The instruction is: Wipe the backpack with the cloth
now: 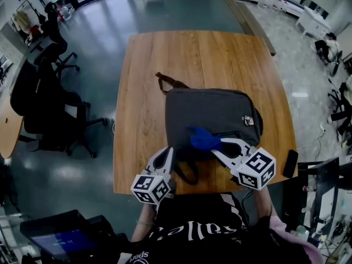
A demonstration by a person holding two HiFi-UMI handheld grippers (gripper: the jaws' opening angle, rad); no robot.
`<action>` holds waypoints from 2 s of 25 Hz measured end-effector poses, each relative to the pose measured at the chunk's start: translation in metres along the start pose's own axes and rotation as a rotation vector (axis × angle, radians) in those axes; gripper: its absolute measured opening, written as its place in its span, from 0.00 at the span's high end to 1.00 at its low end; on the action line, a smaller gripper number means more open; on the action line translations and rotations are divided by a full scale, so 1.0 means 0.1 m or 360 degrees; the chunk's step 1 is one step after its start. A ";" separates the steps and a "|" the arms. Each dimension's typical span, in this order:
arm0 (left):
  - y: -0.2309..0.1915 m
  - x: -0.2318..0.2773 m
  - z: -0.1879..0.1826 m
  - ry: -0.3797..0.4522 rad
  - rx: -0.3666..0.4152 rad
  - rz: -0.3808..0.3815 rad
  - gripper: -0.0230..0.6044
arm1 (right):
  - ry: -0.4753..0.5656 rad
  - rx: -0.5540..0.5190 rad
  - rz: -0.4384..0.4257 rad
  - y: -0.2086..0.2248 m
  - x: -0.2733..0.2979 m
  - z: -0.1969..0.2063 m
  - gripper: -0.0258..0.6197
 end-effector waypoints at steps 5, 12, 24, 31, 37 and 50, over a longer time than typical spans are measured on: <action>0.02 0.01 0.00 -0.0015 0.0024 -0.0005 0.97 | 0.0041 -0.0039 0.0225 0.81 -0.06 -0.47 0.86; 0.15 0.02 0.04 -0.0098 0.0141 0.0016 0.97 | -0.0152 -0.0175 0.0408 1.83 0.32 -0.84 0.86; 0.27 0.04 0.06 -0.0123 0.0163 -0.0014 0.97 | -0.0480 -0.0376 0.0292 1.97 0.88 -0.47 0.86; 0.34 0.13 0.18 -0.0115 0.0157 -0.0063 0.97 | -0.0315 -0.0294 0.0149 1.47 0.33 -0.06 0.86; 0.48 0.26 0.28 -0.0130 0.0169 -0.0057 0.97 | -0.0196 -0.0169 0.0092 0.98 -0.12 0.32 0.86; 0.78 0.55 0.39 -0.0171 0.0157 0.0012 0.97 | -0.0269 0.0222 -0.0045 0.27 -0.51 1.02 0.86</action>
Point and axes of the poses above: the fingertips, and each gripper's own axes: x forward along the fingers, y to its right, z out of its underside, the point moved 9 cm from there along -x, backward along the fingers, and after that the axes turned 6 degrees about -x, right-handed, at the moved point
